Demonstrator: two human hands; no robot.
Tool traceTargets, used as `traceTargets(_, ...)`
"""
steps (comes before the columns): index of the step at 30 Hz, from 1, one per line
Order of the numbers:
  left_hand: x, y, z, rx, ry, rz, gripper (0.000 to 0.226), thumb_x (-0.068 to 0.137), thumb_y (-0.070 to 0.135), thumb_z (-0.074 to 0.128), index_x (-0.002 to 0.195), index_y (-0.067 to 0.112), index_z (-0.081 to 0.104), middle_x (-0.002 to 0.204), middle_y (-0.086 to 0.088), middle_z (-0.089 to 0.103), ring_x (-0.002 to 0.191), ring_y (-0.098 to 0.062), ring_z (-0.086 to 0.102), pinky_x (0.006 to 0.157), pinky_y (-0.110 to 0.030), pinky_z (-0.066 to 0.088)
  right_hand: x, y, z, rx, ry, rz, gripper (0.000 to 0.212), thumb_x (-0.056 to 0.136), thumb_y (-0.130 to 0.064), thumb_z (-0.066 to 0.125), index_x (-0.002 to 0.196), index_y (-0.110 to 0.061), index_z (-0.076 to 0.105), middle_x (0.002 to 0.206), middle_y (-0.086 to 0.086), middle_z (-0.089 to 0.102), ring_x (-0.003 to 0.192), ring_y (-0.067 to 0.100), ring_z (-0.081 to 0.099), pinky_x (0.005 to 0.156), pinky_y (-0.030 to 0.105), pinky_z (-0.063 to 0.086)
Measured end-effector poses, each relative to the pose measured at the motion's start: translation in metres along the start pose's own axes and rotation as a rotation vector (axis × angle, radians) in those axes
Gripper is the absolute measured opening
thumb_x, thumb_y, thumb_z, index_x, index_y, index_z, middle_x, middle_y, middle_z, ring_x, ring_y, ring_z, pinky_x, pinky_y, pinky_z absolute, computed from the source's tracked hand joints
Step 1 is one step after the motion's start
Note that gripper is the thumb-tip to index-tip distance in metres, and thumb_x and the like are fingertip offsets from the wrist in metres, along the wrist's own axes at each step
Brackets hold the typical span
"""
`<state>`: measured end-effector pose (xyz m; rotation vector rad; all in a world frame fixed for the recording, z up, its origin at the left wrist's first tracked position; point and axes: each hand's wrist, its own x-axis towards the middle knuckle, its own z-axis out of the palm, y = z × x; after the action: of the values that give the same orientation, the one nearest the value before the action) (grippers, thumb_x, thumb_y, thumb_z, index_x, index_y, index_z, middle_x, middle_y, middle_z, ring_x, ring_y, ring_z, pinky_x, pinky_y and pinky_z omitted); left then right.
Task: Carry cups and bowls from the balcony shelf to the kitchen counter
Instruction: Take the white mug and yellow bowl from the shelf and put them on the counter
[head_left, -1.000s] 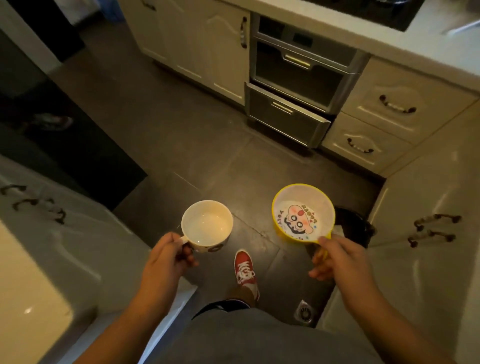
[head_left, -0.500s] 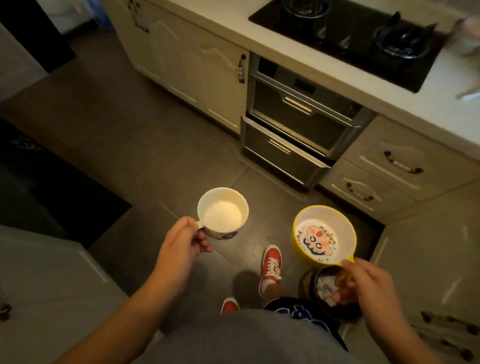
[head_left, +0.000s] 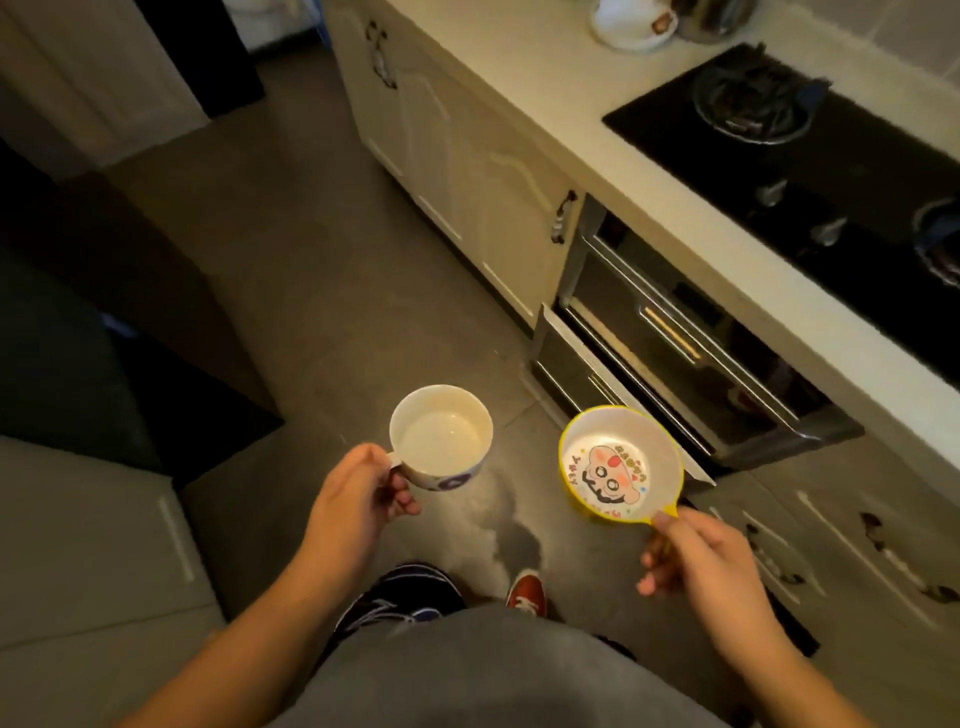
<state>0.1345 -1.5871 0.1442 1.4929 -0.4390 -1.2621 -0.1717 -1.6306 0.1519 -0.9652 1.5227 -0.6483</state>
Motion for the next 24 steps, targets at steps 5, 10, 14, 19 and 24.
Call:
traceTargets(5,0.038,0.025,-0.040,0.090,0.184,0.032,0.040,0.097,0.011,0.038,0.063,0.019,0.057,0.058,0.002,0.056,0.056,-0.011,0.056,0.058,-0.026,0.054,0.086,-0.069,0.058,-0.073,-0.180,-0.076,0.033,0.094,-0.008,0.053,0.069,0.011,0.056,0.051,0.014,0.059,0.034,0.022,0.058,0.036,0.019,0.043)
traceTargets(10,0.099,0.056,-0.081,0.089,0.346,0.001,0.037,0.100,0.017,0.037,0.069,0.016,0.058,0.061,-0.001,0.056,0.059,-0.013,0.057,0.061,-0.029,0.052,0.158,-0.128,0.142,-0.130,-0.270,-0.128,0.033,0.095,-0.009,0.052,0.073,0.016,0.056,0.056,0.021,0.058,0.035,0.021,0.058,0.042,0.027,0.045)
traceTargets(14,0.156,0.094,-0.108,0.043,0.366,-0.031,0.034,0.100,0.014,0.039,0.071,0.012,0.058,0.056,0.000,0.058,0.056,-0.014,0.056,0.066,-0.038,0.050,0.199,-0.169,0.191,-0.143,-0.276,-0.119,0.035,0.095,-0.010,0.051,0.076,0.020,0.053,0.060,0.023,0.057,0.037,0.023,0.057,0.046,0.030,0.044)
traceTargets(19,0.229,0.147,-0.119,0.061,0.287,-0.019,0.040,0.095,0.008,0.039,0.061,0.019,0.059,0.053,0.002,0.059,0.051,-0.010,0.058,0.068,-0.041,0.047,0.242,-0.208,0.211,-0.168,-0.231,-0.096,0.030,0.095,-0.010,0.052,0.078,0.014,0.058,0.051,0.012,0.062,0.036,0.022,0.058,0.042,0.028,0.045)
traceTargets(24,0.309,0.189,-0.104,0.154,0.251,0.037,0.037,0.089,0.018,0.042,0.057,0.026,0.060,0.058,0.005,0.060,0.058,-0.008,0.060,0.064,-0.033,0.051,0.293,-0.233,0.210,-0.173,-0.191,-0.065,0.031,0.095,-0.009,0.053,0.073,0.013,0.057,0.051,0.012,0.063,0.036,0.026,0.059,0.037,0.025,0.045)
